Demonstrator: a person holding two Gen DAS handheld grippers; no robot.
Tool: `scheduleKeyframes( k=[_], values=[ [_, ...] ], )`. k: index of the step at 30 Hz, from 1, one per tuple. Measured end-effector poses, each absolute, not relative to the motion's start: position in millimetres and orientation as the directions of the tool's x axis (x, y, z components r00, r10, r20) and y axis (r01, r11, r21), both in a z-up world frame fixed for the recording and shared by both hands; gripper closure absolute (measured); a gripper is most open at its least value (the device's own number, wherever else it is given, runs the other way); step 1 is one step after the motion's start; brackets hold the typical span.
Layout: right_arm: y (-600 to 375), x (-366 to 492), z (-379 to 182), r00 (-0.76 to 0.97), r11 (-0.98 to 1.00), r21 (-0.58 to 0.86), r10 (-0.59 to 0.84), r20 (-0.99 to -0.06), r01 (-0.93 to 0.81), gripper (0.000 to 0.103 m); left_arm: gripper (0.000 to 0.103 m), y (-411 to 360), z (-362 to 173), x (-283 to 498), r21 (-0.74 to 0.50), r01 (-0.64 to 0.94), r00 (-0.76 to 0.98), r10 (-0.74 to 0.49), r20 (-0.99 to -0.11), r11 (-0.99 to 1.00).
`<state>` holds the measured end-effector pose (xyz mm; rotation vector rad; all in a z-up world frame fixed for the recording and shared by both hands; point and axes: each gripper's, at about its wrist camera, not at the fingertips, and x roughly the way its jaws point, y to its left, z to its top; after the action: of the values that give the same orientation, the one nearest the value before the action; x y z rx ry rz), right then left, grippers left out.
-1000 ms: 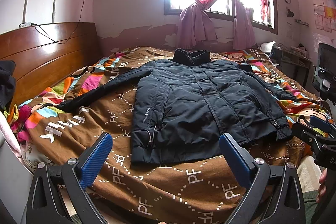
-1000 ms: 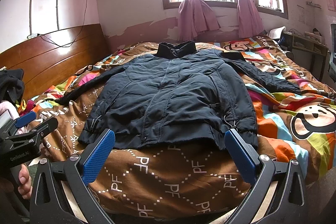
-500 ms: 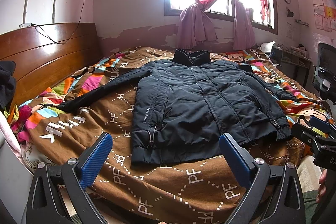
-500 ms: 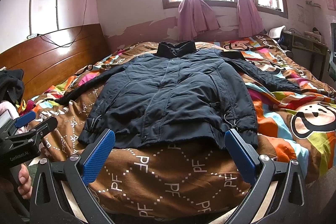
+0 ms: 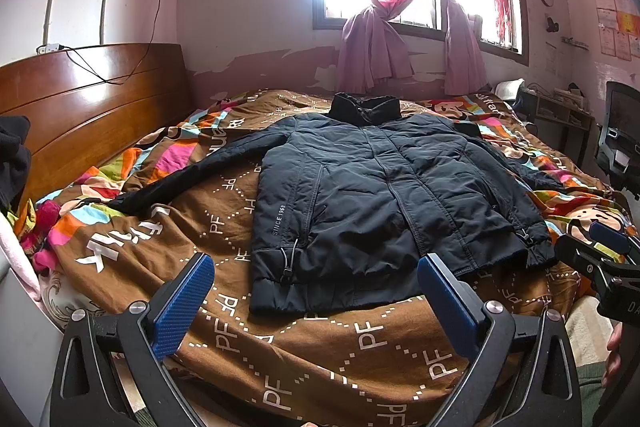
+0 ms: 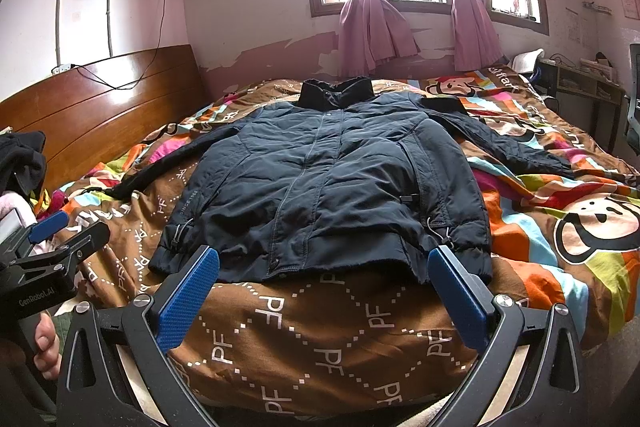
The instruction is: Fold large clothes
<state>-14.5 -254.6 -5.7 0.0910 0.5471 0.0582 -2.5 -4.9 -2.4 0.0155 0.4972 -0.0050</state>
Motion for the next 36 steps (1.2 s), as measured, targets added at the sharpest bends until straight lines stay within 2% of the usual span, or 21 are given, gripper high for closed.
scheduleKeyframes(
  k=[24,30,36],
  values=[
    [-253.7,-14.6,-7.6,0.848,0.994,0.106,0.081,-0.524,-0.029,0.001,0.001,-9.0,-3.6,-0.3,0.02,0.004,0.873,0.006,-0.488,1.0],
    [-255.1,-1.2,-16.2,0.81,0.989,0.142,0.108,-0.576,-0.032,0.001,0.001,-2.2,-5.1,19.8,0.081,-0.074,0.838,0.106,-0.536,0.994],
    [-277.7,30.4,-14.5,0.798,0.981,0.196,0.122,-0.591,-0.004,0.001,0.001,1.9,-4.0,56.7,0.094,-0.109,0.815,0.143,-0.562,0.99]
  ],
)
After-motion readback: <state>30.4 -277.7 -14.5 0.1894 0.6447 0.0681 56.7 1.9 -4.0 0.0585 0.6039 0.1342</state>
